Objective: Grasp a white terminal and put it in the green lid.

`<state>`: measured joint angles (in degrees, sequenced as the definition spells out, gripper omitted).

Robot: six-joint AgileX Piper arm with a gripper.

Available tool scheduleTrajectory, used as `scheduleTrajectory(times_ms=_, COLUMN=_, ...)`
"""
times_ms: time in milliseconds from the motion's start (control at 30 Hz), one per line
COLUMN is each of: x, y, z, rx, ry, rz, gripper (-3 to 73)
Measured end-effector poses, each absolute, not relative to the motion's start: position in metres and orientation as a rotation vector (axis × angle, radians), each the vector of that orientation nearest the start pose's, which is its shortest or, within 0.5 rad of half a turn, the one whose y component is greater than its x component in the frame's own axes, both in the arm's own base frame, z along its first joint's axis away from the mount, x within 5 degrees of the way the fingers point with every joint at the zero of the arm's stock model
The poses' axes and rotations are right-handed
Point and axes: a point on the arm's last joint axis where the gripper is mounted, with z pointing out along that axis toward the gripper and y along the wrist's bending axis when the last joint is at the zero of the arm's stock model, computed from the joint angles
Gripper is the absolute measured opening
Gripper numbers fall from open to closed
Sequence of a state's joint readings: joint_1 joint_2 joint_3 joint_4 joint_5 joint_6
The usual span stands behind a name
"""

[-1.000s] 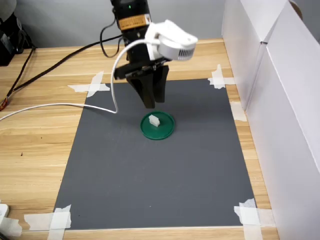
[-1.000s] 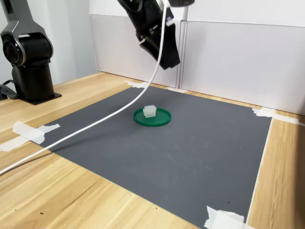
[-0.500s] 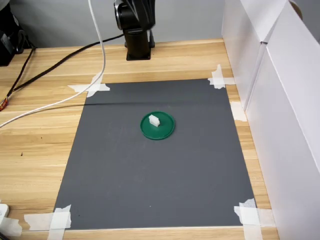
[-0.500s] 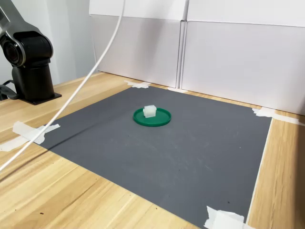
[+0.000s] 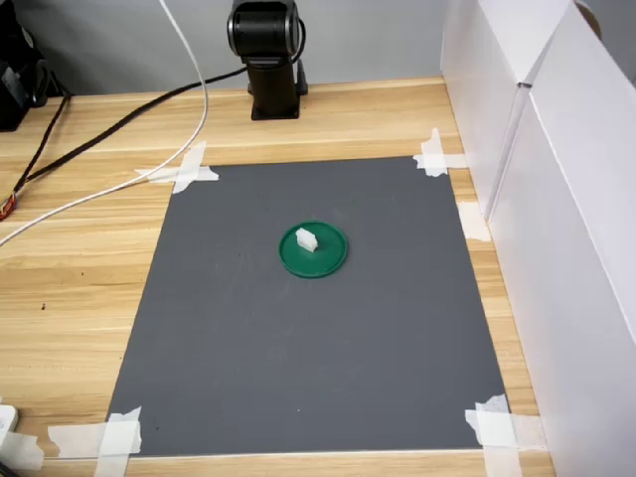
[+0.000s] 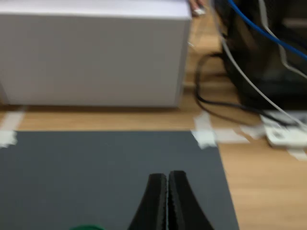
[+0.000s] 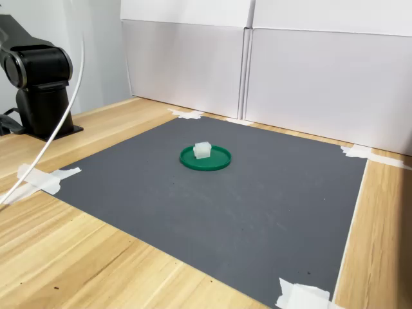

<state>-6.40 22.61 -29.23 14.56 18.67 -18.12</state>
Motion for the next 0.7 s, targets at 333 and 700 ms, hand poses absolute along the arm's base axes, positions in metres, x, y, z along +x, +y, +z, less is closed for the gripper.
scheduleTrajectory(times_ms=333, x=0.065, y=-0.002, z=0.263, rx=0.009, ry=1.747, rz=-0.083, gripper=-1.5)
scheduleTrajectory(times_ms=700, x=0.055, y=0.000, z=0.228, rx=0.007, ry=1.754, rz=-0.081, gripper=-1.5)
